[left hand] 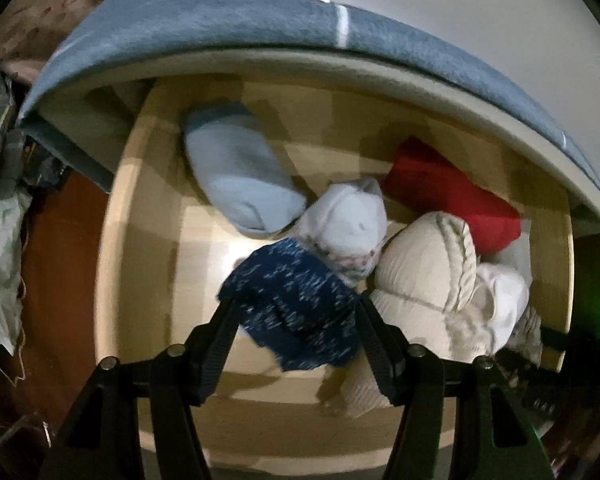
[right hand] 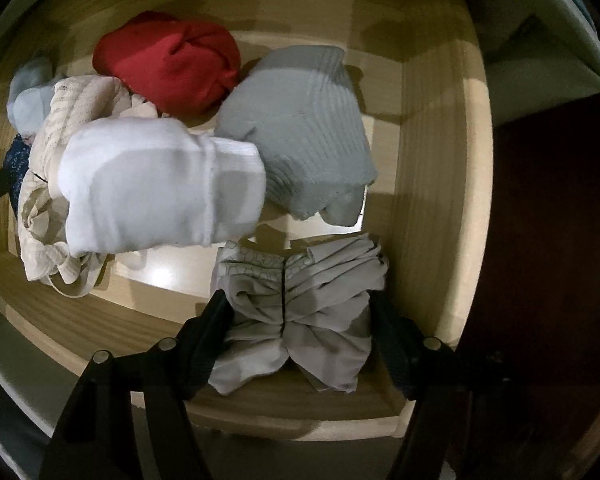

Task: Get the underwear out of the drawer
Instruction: 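Close the right tool on the grey-beige bundled underwear, then grasp the navy speckled underwear with the left tool while the right holds the grey-beige bundle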

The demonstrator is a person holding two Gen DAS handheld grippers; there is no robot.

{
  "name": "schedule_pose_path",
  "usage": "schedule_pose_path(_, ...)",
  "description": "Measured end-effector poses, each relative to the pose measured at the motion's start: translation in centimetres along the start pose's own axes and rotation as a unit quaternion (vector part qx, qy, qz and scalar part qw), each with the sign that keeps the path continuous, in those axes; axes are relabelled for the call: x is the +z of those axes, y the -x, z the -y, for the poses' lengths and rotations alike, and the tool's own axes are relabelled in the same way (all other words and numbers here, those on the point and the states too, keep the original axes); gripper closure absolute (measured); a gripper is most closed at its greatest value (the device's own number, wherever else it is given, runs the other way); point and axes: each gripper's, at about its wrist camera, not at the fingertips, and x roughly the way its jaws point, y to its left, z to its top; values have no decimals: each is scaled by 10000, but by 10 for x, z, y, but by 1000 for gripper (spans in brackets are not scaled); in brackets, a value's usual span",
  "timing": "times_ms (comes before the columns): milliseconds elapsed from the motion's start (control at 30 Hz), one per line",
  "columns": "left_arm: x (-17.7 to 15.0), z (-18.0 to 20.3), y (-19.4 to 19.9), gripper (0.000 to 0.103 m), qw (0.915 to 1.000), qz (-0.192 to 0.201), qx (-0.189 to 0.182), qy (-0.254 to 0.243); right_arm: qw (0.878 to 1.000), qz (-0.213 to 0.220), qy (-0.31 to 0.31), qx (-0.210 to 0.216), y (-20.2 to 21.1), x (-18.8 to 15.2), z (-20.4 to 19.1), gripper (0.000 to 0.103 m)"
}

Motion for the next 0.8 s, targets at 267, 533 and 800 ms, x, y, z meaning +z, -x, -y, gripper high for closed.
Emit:
schedule_pose_path(267, 14, 1, -30, 41, 9988, -364, 84, 313, 9999, 103, 93, 44, 0, -22, -8, 36)
schedule_pose_path(533, 22, 5, -46, 41, 9961, -802, 348, -77, 9998, 120, 113, 85, -1, -24, 0, 35)
schedule_pose_path(800, 19, 10, -51, 54, 9921, -927, 716, -450, 9998, 133, 119, 47, -6, -18, -9, 34)
